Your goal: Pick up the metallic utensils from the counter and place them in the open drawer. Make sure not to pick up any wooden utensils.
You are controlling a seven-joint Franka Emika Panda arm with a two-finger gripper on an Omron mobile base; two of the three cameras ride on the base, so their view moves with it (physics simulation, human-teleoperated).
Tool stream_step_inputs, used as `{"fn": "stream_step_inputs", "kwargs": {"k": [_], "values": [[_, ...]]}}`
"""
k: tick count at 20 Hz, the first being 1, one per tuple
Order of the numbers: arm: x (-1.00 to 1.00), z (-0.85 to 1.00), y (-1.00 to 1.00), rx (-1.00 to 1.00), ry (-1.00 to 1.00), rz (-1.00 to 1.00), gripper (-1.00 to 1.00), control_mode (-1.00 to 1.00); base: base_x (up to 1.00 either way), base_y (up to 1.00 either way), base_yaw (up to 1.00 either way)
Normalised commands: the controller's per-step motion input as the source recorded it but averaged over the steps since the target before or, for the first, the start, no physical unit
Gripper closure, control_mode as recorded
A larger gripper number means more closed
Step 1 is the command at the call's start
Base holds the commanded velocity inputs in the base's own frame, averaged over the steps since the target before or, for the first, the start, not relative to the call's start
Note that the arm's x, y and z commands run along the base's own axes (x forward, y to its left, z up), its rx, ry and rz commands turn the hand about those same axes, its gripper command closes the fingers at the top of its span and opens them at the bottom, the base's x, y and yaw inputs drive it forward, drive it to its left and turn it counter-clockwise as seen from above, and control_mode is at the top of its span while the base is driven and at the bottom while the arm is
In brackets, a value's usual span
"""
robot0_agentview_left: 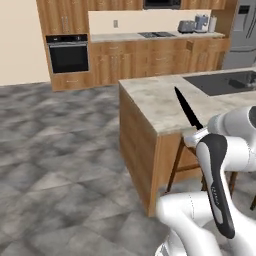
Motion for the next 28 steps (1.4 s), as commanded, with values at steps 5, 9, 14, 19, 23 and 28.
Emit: {"fn": "stream_step_inputs", "kwargs": {"k": [5, 9, 14, 19, 23, 28], "values": [[0.00, 0.00, 0.00, 0.00, 0.00, 0.00, 1.00, 1.00, 0.24, 1.00, -0.29], [0.00, 0.00, 0.00, 0.00, 0.00, 0.00, 1.00, 1.00, 0.46, 1.00, -0.40], [0.00, 0.00, 0.00, 0.00, 0.00, 0.00, 1.00, 1.00, 0.78, 1.00, -0.35], [0.00, 0.00, 0.00, 0.00, 0.00, 0.00, 1.00, 1.00, 1.00, 1.00, -0.33], [0.00, 0.00, 0.00, 0.00, 0.00, 0.00, 1.00, 1.00, 1.00, 1.00, -0.37], [0.00, 0.00, 0.00, 0.00, 0.00, 0.00, 1.00, 1.00, 1.00, 1.00, -0.37]]}}
